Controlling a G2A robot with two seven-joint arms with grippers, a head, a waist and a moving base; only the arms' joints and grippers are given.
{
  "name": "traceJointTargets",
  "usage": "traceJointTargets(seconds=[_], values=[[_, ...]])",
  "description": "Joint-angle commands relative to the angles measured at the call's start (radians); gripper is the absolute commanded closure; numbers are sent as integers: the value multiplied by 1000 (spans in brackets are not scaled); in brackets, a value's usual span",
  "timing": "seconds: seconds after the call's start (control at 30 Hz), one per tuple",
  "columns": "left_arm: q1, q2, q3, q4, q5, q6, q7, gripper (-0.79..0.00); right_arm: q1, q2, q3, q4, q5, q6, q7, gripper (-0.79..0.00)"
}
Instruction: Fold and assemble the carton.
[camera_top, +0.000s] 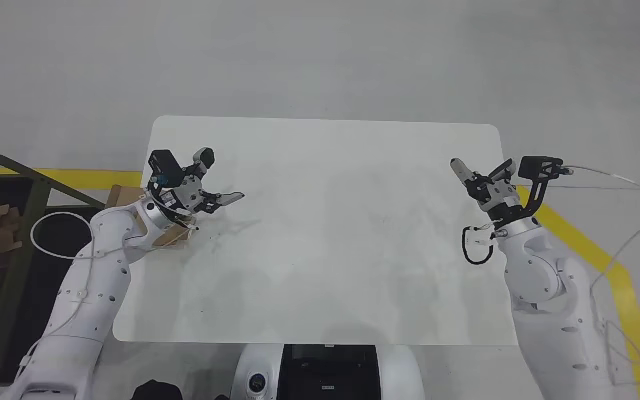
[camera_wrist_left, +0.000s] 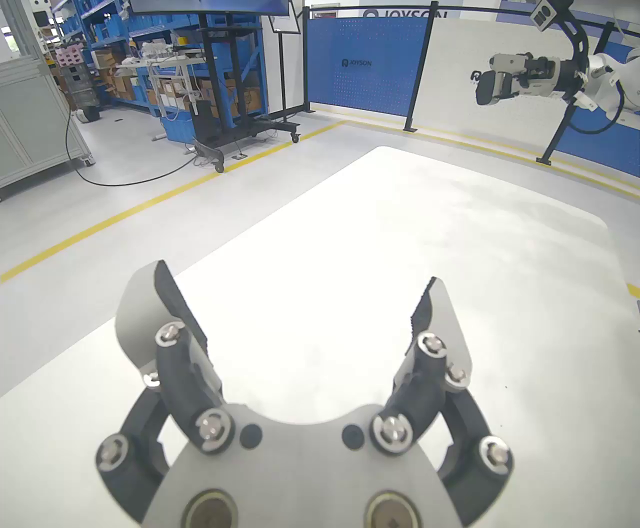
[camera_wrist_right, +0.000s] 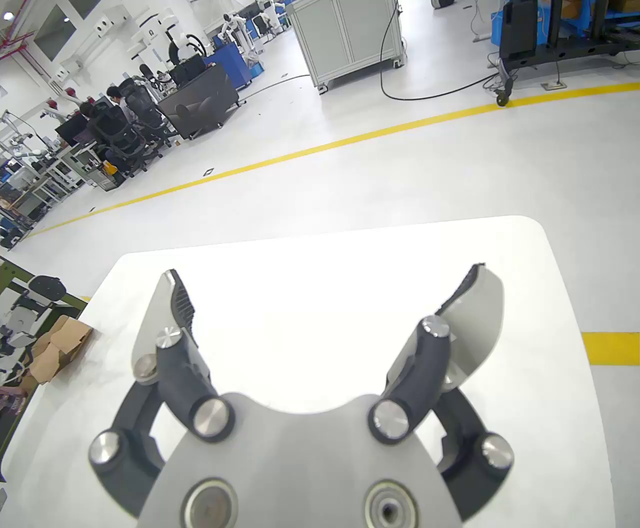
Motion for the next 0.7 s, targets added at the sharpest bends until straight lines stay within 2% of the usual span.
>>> traceJointTargets(seconds=[0.0,0.5,0.6,0.67], values=[[0,0,0,0,0,0,0,-785,0,0,0,0,0,0,0,-785],[0,0,0,0,0,0,0,-784,0,0,0,0,0,0,0,-784],[-5,0,-8,18,-92,-60,-32,-785,0,0,0,0,0,0,0,-785],[-15,0,-17,23,-129,-53,-76,-785,0,0,0,0,0,0,0,-785]])
